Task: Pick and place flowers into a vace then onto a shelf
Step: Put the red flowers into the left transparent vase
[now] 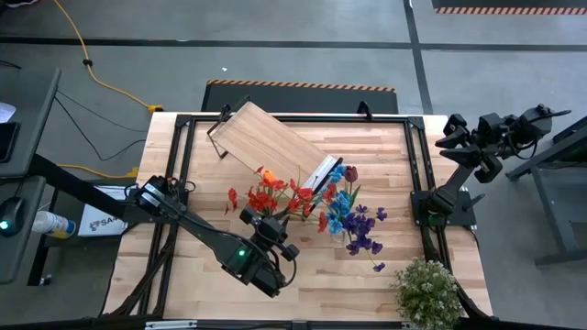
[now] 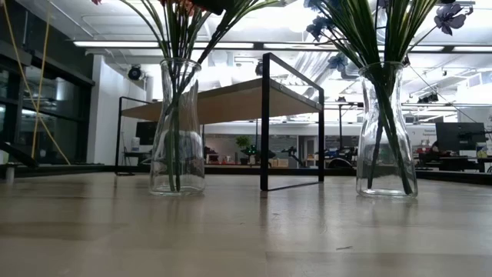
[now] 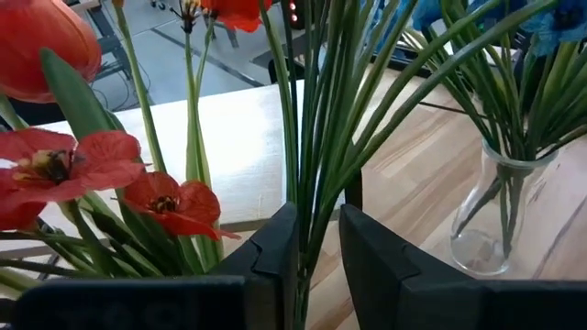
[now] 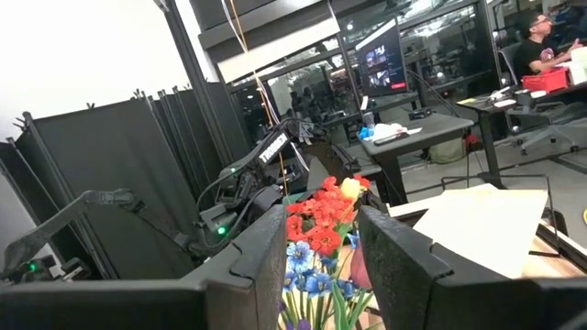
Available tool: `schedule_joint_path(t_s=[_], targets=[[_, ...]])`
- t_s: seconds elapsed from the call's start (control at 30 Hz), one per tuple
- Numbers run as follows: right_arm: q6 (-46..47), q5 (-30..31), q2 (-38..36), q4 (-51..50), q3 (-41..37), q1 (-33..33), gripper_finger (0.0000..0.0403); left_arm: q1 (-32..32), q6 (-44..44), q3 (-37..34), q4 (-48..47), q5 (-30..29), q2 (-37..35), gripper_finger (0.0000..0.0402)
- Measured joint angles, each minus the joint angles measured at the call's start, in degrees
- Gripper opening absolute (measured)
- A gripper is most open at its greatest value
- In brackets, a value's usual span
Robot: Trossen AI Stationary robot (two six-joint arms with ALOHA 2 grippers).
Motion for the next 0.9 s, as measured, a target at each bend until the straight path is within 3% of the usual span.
schedule_joint_path(t_s=[0.37,0.9], targets=[[0.00,0.04,0.00,0.00,0.01,0.02,0.0130,-0.02,-0.02,0.00,0.00,0.19,0.00,0.0118],[-0.02,0.04,0.00,0.00,0.01,0.02,0.0130,0.00,-1.77,0.00,-0.02,4.97,0.00,0.0118]])
